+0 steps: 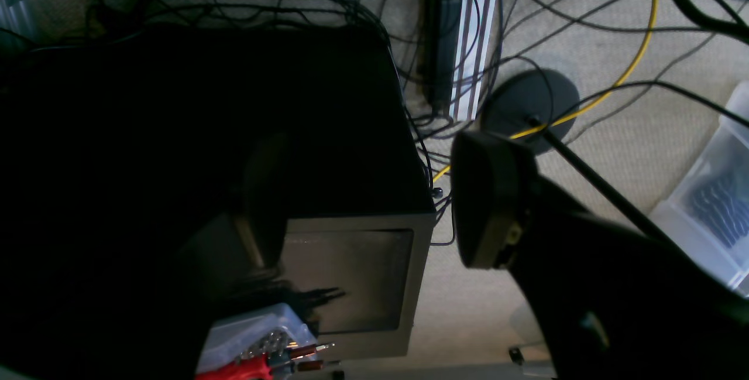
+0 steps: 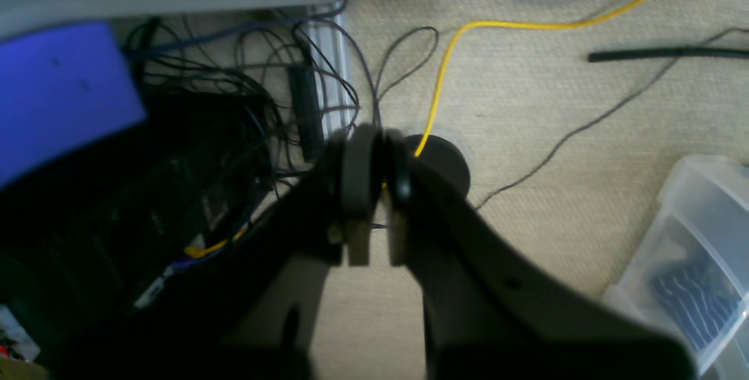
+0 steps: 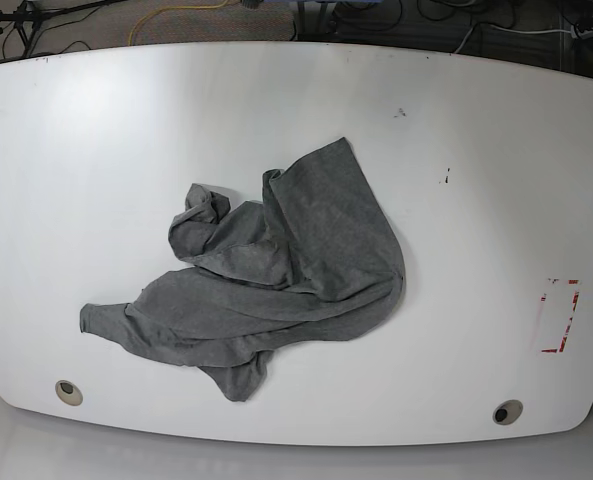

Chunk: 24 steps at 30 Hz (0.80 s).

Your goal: Fold the T-shirt properly

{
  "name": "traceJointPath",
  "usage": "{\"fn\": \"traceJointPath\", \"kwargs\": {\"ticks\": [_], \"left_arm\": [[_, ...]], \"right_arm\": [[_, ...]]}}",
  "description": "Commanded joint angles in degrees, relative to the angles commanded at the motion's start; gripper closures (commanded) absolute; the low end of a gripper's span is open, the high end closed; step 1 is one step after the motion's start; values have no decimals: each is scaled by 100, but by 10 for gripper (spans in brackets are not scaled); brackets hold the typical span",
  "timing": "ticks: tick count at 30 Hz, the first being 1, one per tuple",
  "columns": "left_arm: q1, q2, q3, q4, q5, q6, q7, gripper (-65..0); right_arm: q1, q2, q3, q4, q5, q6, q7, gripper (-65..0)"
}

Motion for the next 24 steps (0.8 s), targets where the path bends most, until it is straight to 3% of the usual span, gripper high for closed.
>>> {"fn": "traceJointPath", "kwargs": {"ticks": [15, 24], "left_arm": [[1001, -28, -77, 1573, -643, -44, -68, -398], [1732, 13, -32, 2718, -407, -54, -21, -400]], "right_arm": [[-1019, -39, 27, 1541, 21, 32, 33, -36], [-1615, -72, -2, 2393, 47, 54, 10, -36]]}}
